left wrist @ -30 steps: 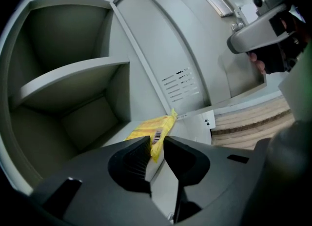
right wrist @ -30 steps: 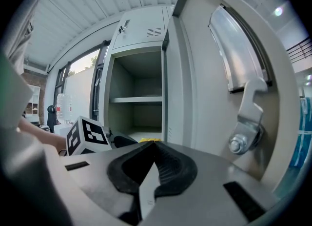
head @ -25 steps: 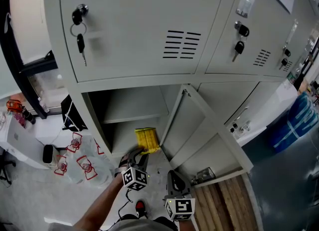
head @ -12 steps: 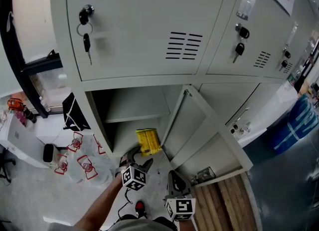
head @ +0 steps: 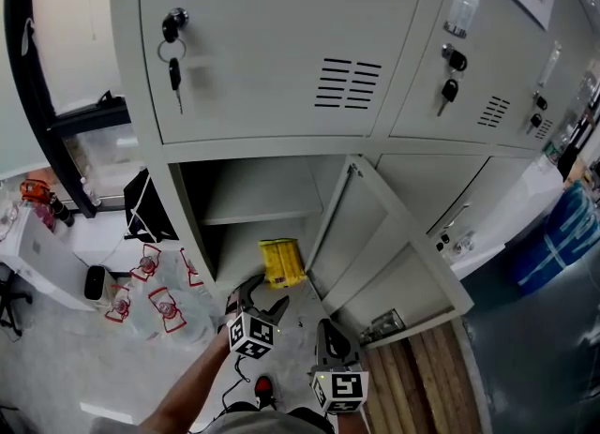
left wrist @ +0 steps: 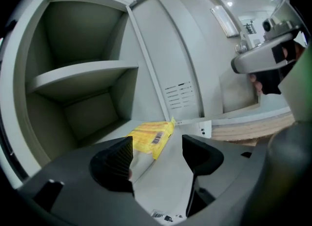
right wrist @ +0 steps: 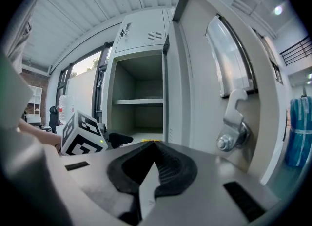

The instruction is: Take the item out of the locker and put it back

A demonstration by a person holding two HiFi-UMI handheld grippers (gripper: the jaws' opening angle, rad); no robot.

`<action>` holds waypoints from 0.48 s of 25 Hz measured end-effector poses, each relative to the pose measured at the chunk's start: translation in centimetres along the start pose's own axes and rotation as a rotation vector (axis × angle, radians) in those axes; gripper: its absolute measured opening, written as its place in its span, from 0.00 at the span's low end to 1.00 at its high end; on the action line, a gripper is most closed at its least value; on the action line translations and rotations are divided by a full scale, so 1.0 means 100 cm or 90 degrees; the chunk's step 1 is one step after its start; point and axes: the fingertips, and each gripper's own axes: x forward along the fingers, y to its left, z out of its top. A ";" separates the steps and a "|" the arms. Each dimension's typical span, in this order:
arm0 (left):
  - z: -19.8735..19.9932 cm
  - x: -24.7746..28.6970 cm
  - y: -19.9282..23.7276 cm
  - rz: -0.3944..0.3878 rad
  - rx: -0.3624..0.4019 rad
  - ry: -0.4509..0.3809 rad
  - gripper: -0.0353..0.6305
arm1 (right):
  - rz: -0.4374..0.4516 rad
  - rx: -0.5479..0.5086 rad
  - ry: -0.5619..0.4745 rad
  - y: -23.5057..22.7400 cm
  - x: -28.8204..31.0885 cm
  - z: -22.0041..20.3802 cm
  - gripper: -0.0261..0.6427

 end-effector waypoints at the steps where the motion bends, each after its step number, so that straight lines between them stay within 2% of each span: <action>1: 0.004 -0.004 0.001 0.005 -0.010 -0.008 0.55 | 0.000 -0.001 -0.001 -0.001 -0.001 0.001 0.06; 12: 0.044 -0.083 0.008 0.084 -0.150 -0.098 0.43 | 0.040 -0.014 -0.027 -0.001 -0.023 0.016 0.06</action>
